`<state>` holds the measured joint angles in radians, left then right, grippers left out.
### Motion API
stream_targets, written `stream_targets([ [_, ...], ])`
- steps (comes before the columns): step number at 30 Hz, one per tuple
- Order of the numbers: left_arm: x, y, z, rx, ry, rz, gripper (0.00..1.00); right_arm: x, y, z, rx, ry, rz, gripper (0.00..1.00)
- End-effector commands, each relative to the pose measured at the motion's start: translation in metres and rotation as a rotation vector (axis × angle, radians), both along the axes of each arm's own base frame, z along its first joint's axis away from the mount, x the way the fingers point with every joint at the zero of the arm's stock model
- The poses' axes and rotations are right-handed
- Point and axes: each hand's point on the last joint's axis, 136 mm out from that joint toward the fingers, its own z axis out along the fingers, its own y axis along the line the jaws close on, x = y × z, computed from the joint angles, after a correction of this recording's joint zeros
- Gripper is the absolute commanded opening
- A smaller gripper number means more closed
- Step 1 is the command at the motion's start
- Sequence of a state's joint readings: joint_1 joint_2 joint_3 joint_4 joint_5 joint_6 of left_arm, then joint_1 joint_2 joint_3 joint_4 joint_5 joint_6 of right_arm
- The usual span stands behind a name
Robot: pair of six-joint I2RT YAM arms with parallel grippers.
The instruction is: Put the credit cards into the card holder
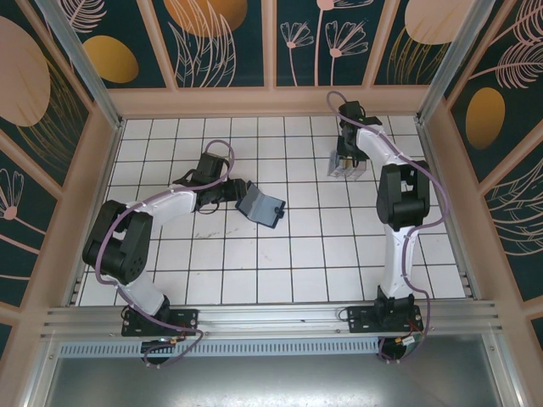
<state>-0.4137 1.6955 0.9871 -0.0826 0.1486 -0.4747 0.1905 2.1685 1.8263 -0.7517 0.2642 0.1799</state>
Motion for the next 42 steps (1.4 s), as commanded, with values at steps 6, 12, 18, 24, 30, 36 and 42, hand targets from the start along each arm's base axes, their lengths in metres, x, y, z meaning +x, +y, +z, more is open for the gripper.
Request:
stream_targets([
  [6,-0.004,-0.004,-0.007,-0.014,0.022,-0.014,0.53,-0.003,0.012,0.019,0.217,-0.020,0.035,0.44],
  [12,-0.004,-0.006,-0.006,-0.024,0.019,-0.016,0.53,-0.003,0.011,0.018,0.280,-0.024,0.037,0.50],
  [18,-0.003,-0.006,-0.005,-0.023,0.016,-0.018,0.53,-0.006,0.011,0.023,0.467,-0.054,0.050,0.49],
  [24,-0.004,-0.006,-0.018,-0.016,0.043,-0.020,0.53,-0.007,0.011,0.036,0.575,-0.078,0.063,0.45],
  [30,-0.005,-0.005,-0.024,-0.009,0.058,-0.015,0.53,-0.007,0.013,0.040,0.614,-0.080,0.076,0.44],
  [36,-0.006,-0.005,-0.025,-0.008,0.065,-0.015,0.54,-0.009,0.002,0.032,0.553,-0.066,0.044,0.49],
  [42,-0.008,-0.008,-0.028,-0.024,0.077,-0.022,0.54,-0.014,-0.004,0.039,0.508,-0.084,0.052,0.51],
])
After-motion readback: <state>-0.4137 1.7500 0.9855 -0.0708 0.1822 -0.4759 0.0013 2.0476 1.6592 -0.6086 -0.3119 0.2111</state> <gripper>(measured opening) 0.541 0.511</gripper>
